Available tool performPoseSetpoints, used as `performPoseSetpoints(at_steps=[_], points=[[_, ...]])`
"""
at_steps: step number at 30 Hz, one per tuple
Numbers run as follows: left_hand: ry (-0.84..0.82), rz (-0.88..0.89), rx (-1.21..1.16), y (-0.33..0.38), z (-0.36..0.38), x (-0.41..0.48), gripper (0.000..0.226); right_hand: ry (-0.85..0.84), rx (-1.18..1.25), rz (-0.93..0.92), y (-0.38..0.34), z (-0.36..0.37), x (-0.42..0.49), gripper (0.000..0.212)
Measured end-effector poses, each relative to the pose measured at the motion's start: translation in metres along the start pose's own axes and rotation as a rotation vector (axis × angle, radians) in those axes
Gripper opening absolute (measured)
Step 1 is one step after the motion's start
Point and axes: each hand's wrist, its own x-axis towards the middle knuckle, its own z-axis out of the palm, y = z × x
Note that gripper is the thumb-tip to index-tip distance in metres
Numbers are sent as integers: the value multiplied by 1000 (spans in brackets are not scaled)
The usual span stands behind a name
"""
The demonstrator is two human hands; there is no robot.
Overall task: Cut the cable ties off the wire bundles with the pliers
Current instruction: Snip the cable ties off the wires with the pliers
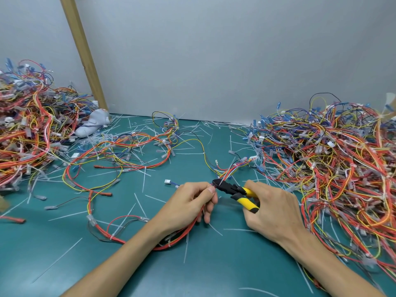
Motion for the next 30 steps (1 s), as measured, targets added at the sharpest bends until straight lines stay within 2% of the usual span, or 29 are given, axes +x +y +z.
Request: performPoseSetpoints(at_steps=[6, 14, 20, 26, 30], points=[[0, -1, -3, 0, -1, 1, 33, 41, 7, -52, -1, 1, 1, 19], [-4, -11, -21, -1, -1, 1, 33, 36, 6, -15, -1, 2, 0, 18], [-56, -66, -109, 1, -7, 3, 33, 38, 32, -44, 1, 5, 3, 30], [-108, -145, -202, 1, -9, 3, 34, 51, 17, -63, 3, 2, 3, 16], [-150, -179, -360, 0, -12, 5, 29, 87, 2, -65, 2, 0, 3, 14]])
